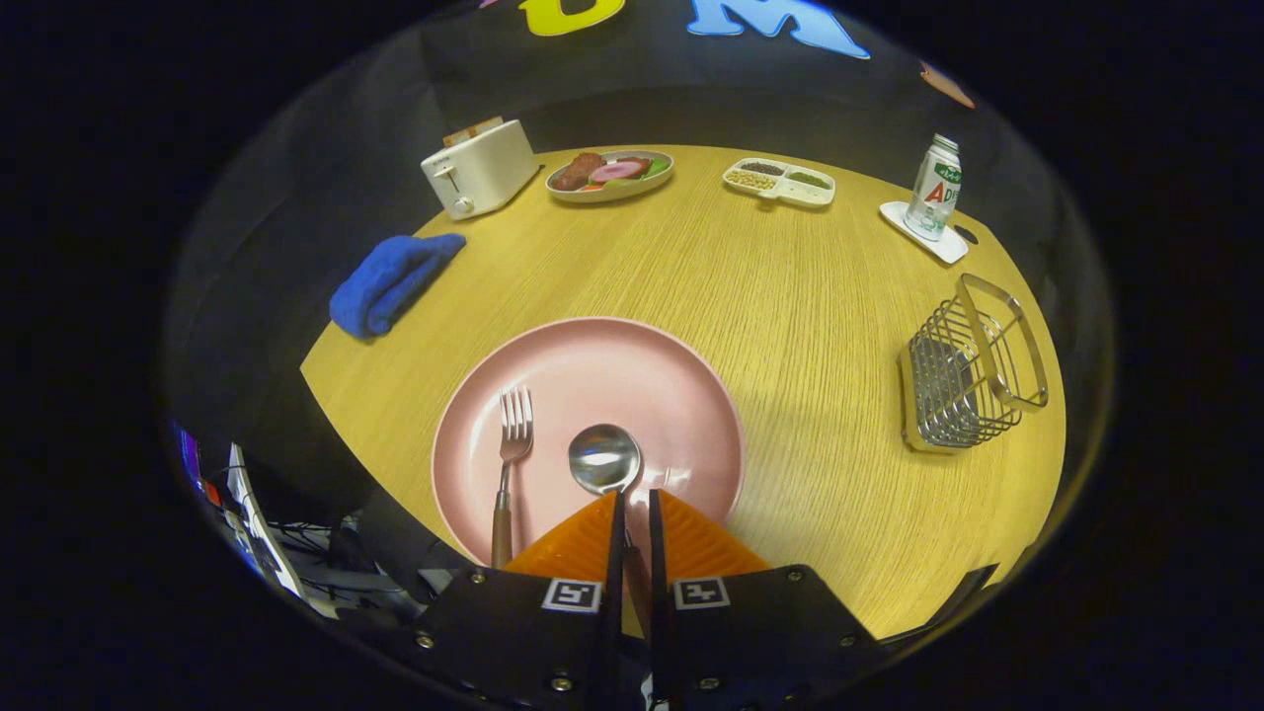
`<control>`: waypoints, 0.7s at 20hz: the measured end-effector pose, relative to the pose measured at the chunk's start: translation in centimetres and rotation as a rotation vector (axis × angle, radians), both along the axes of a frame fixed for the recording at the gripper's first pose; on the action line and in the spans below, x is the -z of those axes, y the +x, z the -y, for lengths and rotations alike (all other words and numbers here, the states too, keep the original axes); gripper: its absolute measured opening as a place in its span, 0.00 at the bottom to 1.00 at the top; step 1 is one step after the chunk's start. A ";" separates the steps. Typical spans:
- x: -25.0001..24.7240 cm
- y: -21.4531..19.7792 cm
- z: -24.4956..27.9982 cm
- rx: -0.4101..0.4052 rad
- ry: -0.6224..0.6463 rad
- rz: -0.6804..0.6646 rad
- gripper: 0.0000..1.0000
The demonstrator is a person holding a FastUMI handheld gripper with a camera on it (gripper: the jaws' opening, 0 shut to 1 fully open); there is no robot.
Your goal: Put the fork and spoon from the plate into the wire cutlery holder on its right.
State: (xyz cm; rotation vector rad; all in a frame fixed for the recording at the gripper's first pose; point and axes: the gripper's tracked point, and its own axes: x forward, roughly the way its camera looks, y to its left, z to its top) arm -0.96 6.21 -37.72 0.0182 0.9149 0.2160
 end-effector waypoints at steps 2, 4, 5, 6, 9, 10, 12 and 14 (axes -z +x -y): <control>0.4 0.0 0.0 0.000 -0.004 -0.012 0.15; 0.8 -0.3 -0.4 -0.015 0.004 -0.031 0.15; 0.9 -0.5 -0.6 -0.024 0.002 -0.034 0.15; 1.1 -0.6 -0.5 -0.035 -0.011 -0.036 0.15; 2.1 -1.0 -0.6 -0.061 -0.027 -0.071 0.15; 2.4 -1.3 -0.5 -0.069 -0.038 -0.085 0.15; 2.2 -0.9 -0.6 -0.077 -0.045 -0.067 0.09; 2.0 -0.9 -1.0 -0.084 -0.025 -0.063 0.02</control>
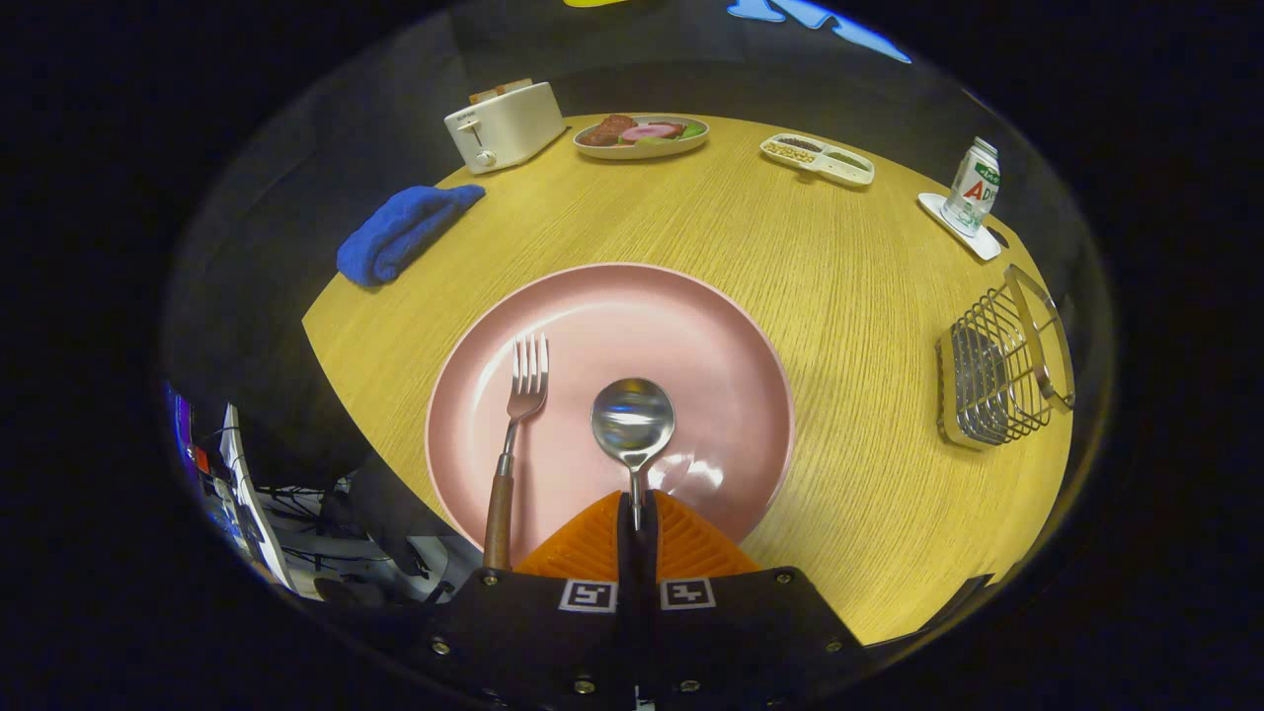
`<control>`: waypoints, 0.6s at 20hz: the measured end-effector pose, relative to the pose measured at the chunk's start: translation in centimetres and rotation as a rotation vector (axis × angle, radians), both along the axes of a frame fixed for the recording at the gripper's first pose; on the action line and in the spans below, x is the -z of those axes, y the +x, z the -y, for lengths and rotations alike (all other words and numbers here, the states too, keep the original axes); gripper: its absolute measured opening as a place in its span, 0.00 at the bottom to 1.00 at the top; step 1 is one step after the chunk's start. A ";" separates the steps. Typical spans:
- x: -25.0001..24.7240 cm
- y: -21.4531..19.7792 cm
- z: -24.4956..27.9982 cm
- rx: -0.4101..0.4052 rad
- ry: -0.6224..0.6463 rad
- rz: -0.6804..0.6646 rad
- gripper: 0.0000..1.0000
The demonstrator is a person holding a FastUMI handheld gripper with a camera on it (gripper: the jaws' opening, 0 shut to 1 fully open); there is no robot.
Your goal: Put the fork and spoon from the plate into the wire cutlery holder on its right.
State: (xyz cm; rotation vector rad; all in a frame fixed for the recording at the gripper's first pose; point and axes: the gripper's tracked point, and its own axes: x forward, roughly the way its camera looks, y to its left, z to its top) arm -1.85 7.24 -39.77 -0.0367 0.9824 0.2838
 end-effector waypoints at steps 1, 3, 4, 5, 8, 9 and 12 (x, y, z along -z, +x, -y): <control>-0.5 0.2 0.1 0.011 0.010 0.015 0.02; -1.5 0.6 0.2 0.042 0.046 0.037 0.02; -2.0 0.8 0.1 0.059 0.064 0.044 0.02; -2.6 1.1 0.5 0.071 0.063 0.054 0.02; -4.7 2.1 2.2 0.104 0.070 0.093 0.02; -5.4 2.5 2.9 0.117 0.070 0.107 0.02; -7.8 3.5 5.6 0.159 0.066 0.151 0.02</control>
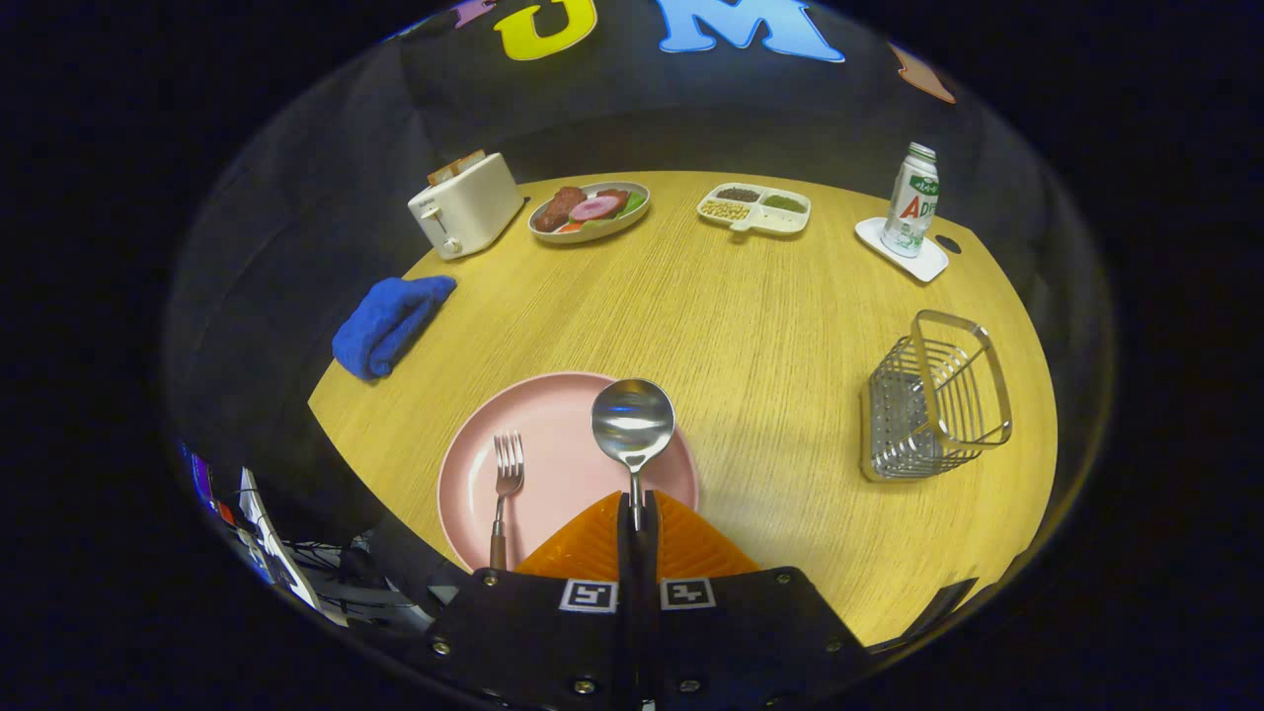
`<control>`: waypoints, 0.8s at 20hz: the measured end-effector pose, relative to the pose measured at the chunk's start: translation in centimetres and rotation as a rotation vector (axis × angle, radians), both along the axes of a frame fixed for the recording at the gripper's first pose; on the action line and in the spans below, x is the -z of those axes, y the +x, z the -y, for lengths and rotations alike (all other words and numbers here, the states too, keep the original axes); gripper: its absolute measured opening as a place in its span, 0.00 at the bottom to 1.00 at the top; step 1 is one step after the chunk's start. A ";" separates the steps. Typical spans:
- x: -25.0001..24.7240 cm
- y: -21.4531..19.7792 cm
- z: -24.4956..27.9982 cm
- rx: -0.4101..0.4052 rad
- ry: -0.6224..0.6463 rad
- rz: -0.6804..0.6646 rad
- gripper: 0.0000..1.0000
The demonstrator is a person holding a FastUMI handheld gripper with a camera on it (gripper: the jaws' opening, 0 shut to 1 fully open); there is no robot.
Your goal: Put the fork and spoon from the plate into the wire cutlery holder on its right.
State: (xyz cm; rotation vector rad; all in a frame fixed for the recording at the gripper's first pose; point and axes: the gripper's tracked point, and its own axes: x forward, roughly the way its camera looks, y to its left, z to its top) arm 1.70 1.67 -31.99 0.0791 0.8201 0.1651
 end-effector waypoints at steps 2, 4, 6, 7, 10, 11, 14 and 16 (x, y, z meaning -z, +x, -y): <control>-1.5 0.6 2.3 0.043 -0.004 0.028 0.02; -2.9 0.8 4.9 0.092 -0.003 0.048 0.02; -4.1 0.9 7.5 0.140 -0.007 0.060 0.02; -4.3 0.8 8.8 0.161 -0.013 0.065 0.02; -4.8 0.3 12.2 0.219 -0.027 0.061 0.02; -4.8 0.0 13.1 0.235 -0.032 0.054 0.02; -4.2 -0.7 15.1 0.274 -0.039 0.020 0.02; -3.5 -1.0 15.9 0.288 -0.046 -0.012 0.02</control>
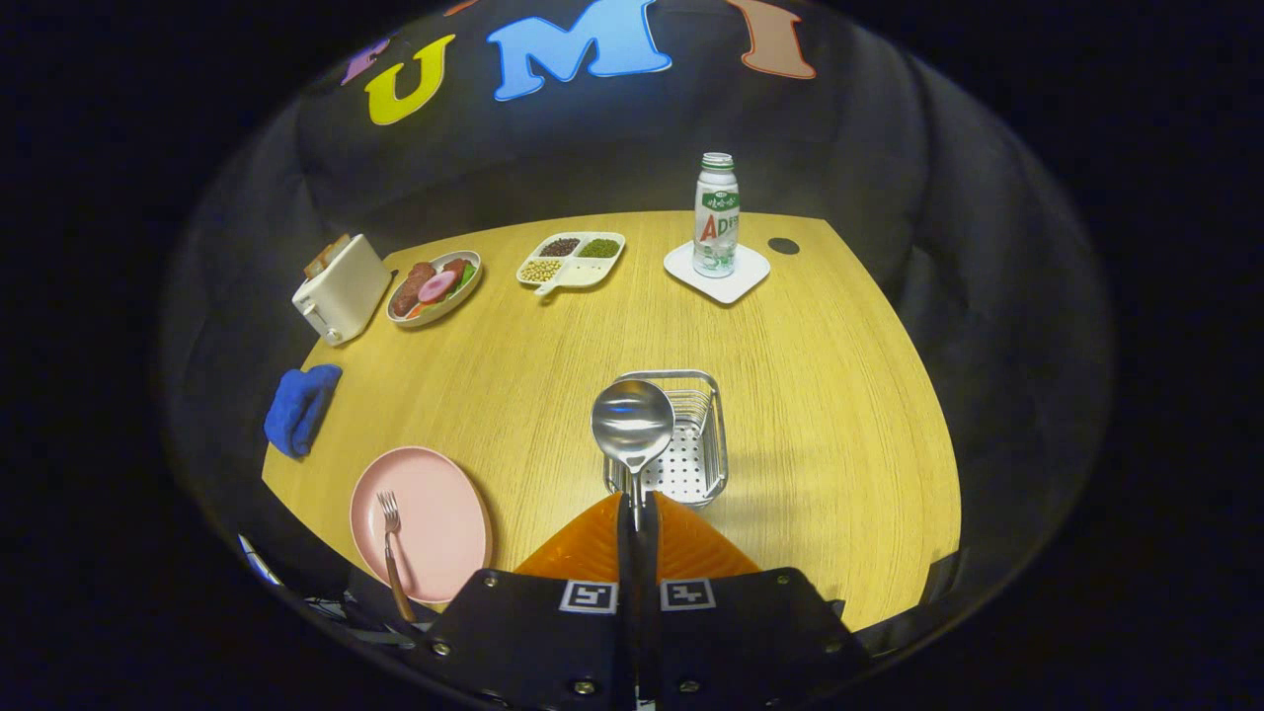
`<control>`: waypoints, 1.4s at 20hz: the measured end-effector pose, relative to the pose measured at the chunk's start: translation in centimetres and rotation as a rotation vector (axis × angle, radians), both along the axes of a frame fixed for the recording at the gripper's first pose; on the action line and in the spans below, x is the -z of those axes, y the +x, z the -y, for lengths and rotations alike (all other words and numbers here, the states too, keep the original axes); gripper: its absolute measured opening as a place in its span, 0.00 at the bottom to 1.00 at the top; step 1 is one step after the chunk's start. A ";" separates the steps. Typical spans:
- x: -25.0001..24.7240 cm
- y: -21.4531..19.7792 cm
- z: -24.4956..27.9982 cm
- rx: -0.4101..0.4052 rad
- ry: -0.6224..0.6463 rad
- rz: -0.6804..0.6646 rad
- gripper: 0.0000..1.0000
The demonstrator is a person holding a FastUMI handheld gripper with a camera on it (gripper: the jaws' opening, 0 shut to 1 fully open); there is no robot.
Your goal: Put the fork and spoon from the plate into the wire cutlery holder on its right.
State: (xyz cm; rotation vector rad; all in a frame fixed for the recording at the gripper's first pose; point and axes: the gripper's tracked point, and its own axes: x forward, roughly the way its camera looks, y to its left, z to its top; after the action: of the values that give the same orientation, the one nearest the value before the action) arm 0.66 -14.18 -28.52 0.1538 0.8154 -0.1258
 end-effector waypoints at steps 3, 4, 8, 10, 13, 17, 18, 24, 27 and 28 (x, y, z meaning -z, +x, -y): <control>0.7 -0.1 0.7 0.009 -0.006 -0.043 0.02; 0.9 -0.2 0.8 0.010 -0.004 -0.059 0.02; 1.3 0.3 0.8 0.016 0.003 -0.083 0.02; 1.4 0.2 0.9 0.013 0.001 -0.093 0.02; 1.7 0.4 1.0 0.015 -0.008 -0.113 0.02; 0.6 0.9 1.2 0.027 -0.010 -0.087 0.09; 0.3 1.2 1.3 0.028 -0.022 -0.072 0.10; -3.4 2.5 1.2 0.023 -0.094 0.030 0.14; -5.8 3.1 -0.8 -0.020 -0.121 0.101 0.14; -6.3 3.3 -2.0 -0.042 -0.120 0.114 0.14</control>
State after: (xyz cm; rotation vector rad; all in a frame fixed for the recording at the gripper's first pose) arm 3.92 -12.20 -22.26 0.0298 0.6950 -0.1246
